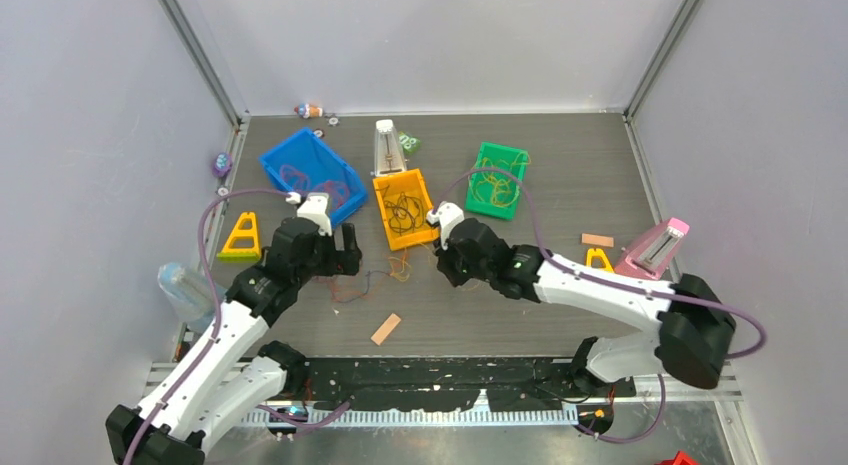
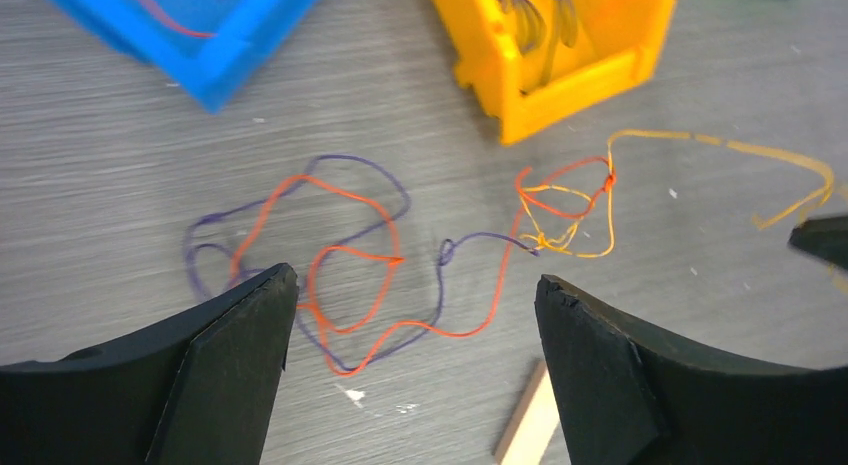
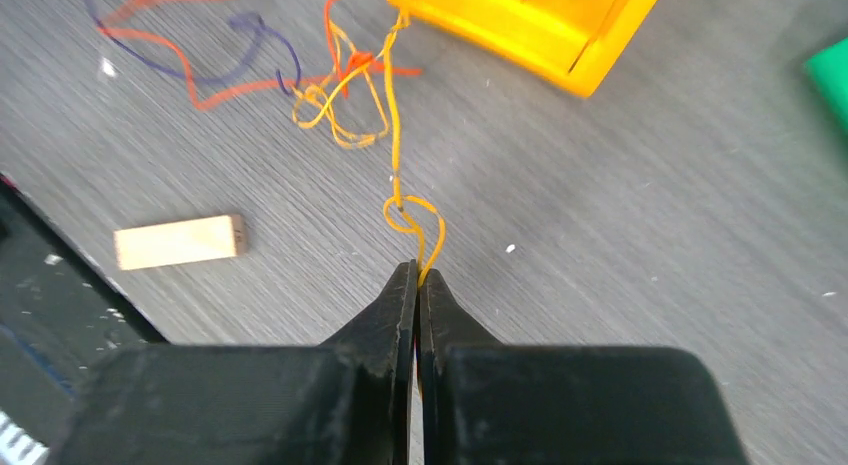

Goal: Untangle the cables

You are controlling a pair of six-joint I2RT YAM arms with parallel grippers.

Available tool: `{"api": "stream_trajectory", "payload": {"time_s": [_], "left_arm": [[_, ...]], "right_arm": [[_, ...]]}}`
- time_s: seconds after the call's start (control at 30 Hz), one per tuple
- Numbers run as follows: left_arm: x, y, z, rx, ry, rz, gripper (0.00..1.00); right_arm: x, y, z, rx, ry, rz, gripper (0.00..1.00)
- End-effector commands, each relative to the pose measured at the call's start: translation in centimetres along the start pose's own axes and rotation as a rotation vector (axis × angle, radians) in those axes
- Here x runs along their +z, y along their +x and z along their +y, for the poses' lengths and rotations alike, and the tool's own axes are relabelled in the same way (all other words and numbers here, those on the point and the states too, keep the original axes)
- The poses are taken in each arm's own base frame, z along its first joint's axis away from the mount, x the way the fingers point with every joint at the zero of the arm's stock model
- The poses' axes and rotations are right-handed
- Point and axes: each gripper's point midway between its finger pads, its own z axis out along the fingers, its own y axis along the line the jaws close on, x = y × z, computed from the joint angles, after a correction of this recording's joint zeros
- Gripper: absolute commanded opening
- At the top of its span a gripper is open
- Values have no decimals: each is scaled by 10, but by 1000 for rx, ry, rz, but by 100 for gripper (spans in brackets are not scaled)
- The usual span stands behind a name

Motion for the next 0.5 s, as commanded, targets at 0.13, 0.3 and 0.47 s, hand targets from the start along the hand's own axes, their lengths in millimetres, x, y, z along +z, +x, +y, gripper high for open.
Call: {"api": "stream_trajectory", "payload": {"time_s": [0.13, 0.3, 0.47], "left_arm": [[14, 23, -80, 78, 449, 20, 91], [25, 43, -101, 192, 540, -25, 94], [25, 27, -102, 179, 571, -286, 98]], "right_arm": [[-80, -94, -2, -4, -2, -211, 5], [-106, -117, 6, -4, -41, -232, 5], [-123, -136, 11, 3, -73, -272, 5]]}}
